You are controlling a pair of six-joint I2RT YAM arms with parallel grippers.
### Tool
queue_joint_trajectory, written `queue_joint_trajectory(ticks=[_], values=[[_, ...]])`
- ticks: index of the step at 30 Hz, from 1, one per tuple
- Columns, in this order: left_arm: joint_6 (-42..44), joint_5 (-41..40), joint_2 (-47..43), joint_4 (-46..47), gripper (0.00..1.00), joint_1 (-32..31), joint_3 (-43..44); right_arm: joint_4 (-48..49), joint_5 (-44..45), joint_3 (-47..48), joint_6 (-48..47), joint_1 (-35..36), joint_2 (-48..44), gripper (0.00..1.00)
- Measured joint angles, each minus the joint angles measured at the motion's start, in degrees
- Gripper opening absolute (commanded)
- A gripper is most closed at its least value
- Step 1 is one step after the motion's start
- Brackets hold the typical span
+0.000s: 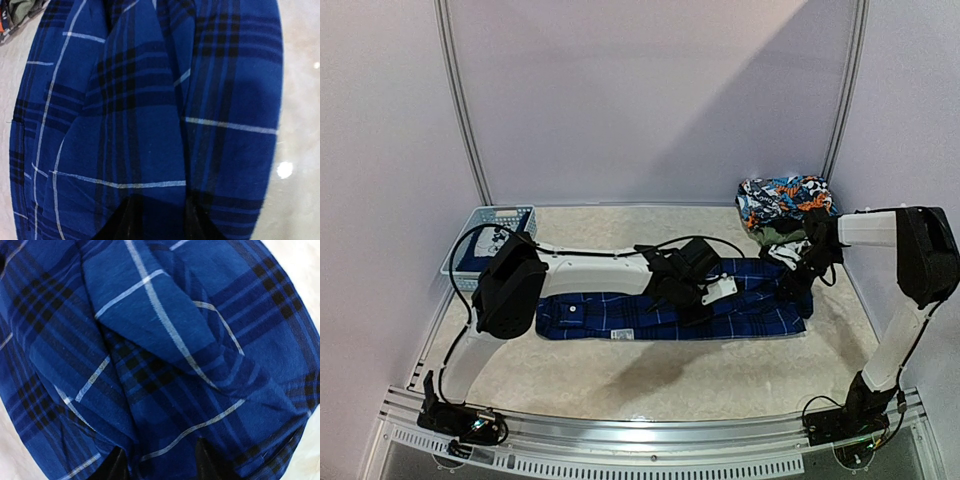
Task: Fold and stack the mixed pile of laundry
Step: Smooth out the rectangle-folded shirt at the center of the board.
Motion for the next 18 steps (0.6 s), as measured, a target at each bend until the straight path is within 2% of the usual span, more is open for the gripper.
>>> queue_joint_trajectory(ticks=[4,10,14,16,18], values=[[0.9,-4.3,1.0,1.4,0.26,0.0,0.3,1.5,0.3,0.0,3.0,0.0,0.0,0.35],[1.0,-9.7,0.8,6.7,0.26,0.0,-0.8,2.1,0.3,0.0,6.9,0.0,1.8,0.3],[1.1,-9.9,0.6,9.2,0.27,0.0,-2.3,2.4,0.3,0.2,9.2,-0.1,3.2,0.3],[1.2,-9.4,0.6,8.9,0.27,0.0,-2.1,2.5,0.3,0.3,10.4,-0.3,3.3,0.33],[1.3,-7.8,0.7,7.6,0.28,0.0,-1.0,2.5,0.5,0.3,11.6,-0.4,3.4,0.41]])
